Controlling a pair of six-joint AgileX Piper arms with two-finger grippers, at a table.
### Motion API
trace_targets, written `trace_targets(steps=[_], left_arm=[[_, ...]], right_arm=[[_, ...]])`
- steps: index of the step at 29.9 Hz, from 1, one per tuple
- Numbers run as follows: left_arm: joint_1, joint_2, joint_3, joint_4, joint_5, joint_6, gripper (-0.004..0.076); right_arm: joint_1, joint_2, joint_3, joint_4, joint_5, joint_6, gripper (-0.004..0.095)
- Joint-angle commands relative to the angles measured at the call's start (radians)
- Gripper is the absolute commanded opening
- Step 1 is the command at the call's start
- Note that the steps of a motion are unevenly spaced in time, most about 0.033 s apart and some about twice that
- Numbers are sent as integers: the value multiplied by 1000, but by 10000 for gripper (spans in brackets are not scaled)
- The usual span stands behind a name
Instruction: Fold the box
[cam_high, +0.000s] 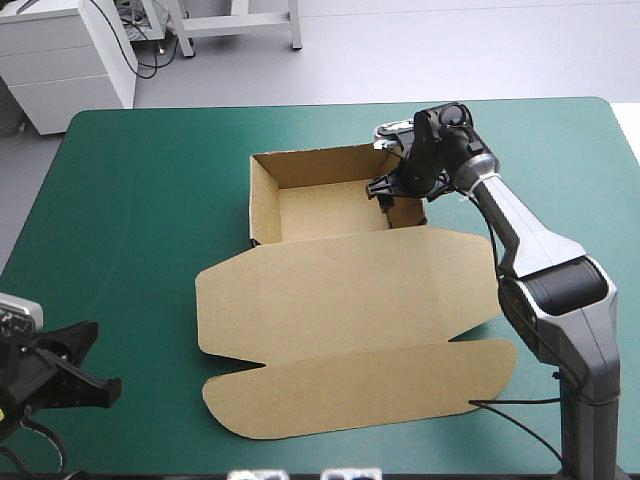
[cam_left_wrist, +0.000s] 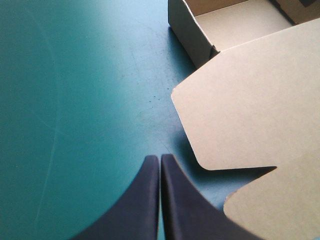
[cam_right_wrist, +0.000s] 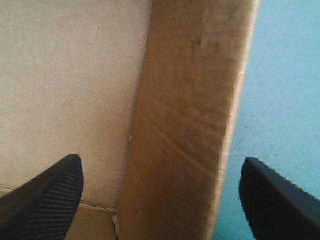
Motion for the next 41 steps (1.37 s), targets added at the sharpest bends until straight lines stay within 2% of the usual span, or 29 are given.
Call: trace_targets(steps=[1, 4, 7, 10, 11, 16, 20, 26, 31, 35, 41], left_arm=[[-5, -46, 71, 45, -119, -5, -8], [-5, -90, 147, 43, -156, -7, -8], [-5, -119, 210, 43, -183, -7, -8], [-5, -130, 233, 43, -190, -7, -8], [-5, -130, 233, 43, -189, -7, -8], [-5, -130, 233, 63, -187, -7, -8], [-5, -130, 233, 63, -187, -7, -8], [-5, -130, 233, 63, -187, -7, -8], [-5, -130, 233, 63, -187, -7, -8], [-5, -130, 233, 61, -187, -7, -8], [-5, -130, 233, 43, -170, -7, -8]], right_arm=[[-6, -51, 6, 1, 5, -14, 708], [-6, -51, 42, 1, 5, -14, 568], [-6, -51, 44, 1, 5, -14, 342], [-6, -53, 35, 1, 5, -14, 32], [-6, -53, 33, 1, 5, -14, -15], [-6, -55, 29, -32, 5, -14, -19], [-6, -71, -12, -115, 5, -14, -19], [-34, -158, -191, -272, 5, -21, -19], [-150, -271, -273, -299, 5, -53, -19], [-290, -301, -274, -313, 5, -58, -19], [-494, -273, -232, -234, 5, -36, -19]])
